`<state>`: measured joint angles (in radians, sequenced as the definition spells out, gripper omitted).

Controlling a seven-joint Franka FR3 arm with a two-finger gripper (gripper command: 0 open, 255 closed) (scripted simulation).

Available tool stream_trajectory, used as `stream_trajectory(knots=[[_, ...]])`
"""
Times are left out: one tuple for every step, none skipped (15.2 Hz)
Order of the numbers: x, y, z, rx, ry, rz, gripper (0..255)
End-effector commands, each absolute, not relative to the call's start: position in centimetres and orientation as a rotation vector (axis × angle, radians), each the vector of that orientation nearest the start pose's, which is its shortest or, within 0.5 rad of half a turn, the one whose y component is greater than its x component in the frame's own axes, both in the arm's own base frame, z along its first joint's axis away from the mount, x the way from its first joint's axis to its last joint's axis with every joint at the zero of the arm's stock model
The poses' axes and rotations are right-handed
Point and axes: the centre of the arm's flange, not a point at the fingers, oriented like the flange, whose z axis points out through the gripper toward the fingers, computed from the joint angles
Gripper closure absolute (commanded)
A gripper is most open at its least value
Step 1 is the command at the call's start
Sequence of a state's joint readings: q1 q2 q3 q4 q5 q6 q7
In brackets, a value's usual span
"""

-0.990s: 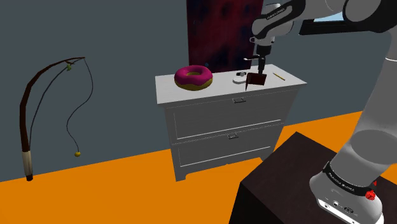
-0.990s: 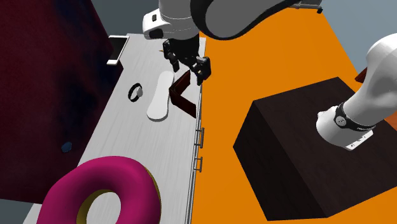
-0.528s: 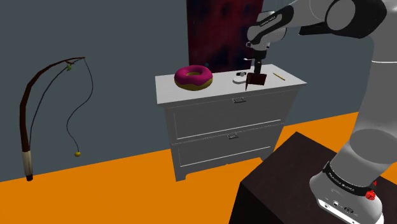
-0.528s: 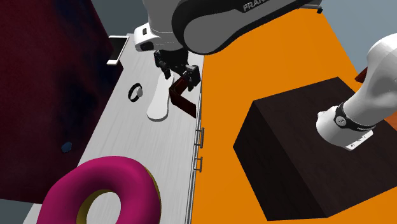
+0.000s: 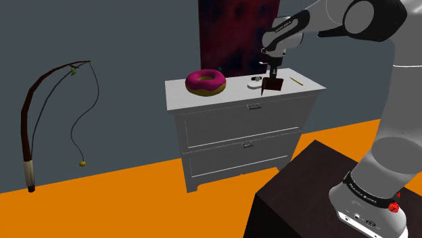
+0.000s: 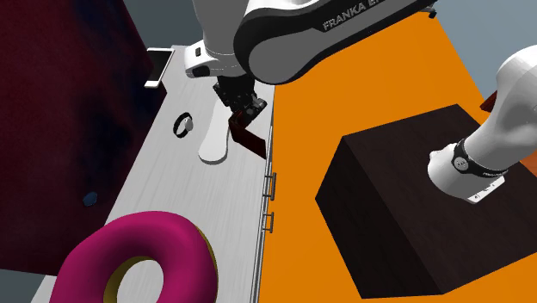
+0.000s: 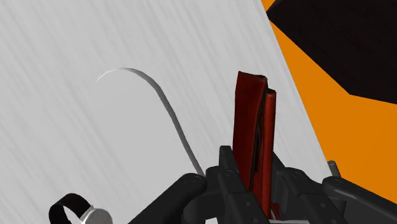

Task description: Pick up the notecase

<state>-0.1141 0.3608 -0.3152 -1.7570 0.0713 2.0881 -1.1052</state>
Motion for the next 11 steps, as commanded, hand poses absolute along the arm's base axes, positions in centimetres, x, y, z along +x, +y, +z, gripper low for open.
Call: stream_trajectory(knots=[[59.4, -25.0, 37.0, -2.998, -1.025, 0.065, 255], [59.4, -25.0, 37.0, -2.998, -1.025, 0.065, 255], [59.3, -25.0, 37.0, -2.998, -1.025, 0.065, 255], [59.3, -25.0, 37.0, -2.998, -1.025, 0.065, 255], [59.3, -25.0, 37.0, -2.998, -1.025, 0.065, 255], [59.3, -25.0, 37.1, -2.998, -1.024, 0.065, 255], [59.3, -25.0, 37.6, -2.998, -1.024, 0.065, 255], [59.3, -25.0, 38.1, -2.998, -1.024, 0.065, 255], [59.3, -25.0, 38.6, -2.998, -1.024, 0.065, 255], [59.3, -25.0, 39.2, -2.998, -1.024, 0.065, 255], [59.3, -25.0, 39.7, -2.998, -1.024, 0.065, 255]])
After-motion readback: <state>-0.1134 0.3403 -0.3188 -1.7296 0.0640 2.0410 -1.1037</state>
